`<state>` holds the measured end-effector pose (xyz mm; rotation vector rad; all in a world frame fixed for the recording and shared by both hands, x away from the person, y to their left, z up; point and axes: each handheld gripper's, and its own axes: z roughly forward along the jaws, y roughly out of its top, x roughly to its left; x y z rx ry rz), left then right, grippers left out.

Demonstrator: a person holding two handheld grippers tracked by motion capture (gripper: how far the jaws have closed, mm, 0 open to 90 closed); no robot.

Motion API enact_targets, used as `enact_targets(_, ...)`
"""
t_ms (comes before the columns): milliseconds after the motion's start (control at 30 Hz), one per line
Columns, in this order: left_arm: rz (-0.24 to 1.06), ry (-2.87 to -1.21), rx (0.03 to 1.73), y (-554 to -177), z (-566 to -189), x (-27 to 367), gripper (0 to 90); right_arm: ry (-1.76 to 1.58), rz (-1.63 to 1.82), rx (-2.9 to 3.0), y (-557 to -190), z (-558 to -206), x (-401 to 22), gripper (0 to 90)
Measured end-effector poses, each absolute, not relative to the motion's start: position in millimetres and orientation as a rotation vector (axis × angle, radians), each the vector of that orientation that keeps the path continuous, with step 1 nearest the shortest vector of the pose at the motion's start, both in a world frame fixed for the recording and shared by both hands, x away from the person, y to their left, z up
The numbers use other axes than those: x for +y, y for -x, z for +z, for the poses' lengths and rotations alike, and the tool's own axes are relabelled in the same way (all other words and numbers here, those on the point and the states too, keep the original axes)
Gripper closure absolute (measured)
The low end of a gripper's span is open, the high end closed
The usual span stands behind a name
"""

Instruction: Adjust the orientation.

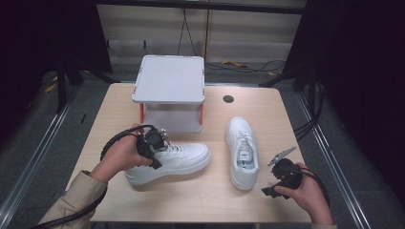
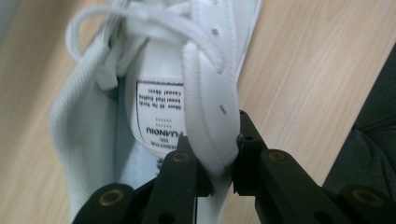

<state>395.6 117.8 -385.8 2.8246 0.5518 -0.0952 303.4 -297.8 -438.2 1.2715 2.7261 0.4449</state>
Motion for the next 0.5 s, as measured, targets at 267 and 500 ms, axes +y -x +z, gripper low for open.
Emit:
enact_targets(267,0.042,-2.786,0.684,-408.2,-365.0,133.9,82.2,-1.263,0.451,2.716,-302.7,-434.7,-298.3,20.8)
enact_targets(500,0.050,-2.749,0.854,-432.3,-398.2,132.8,80.7,-1.266,0.445,2.719,-303.4,-435.4,-298.5,20.8)
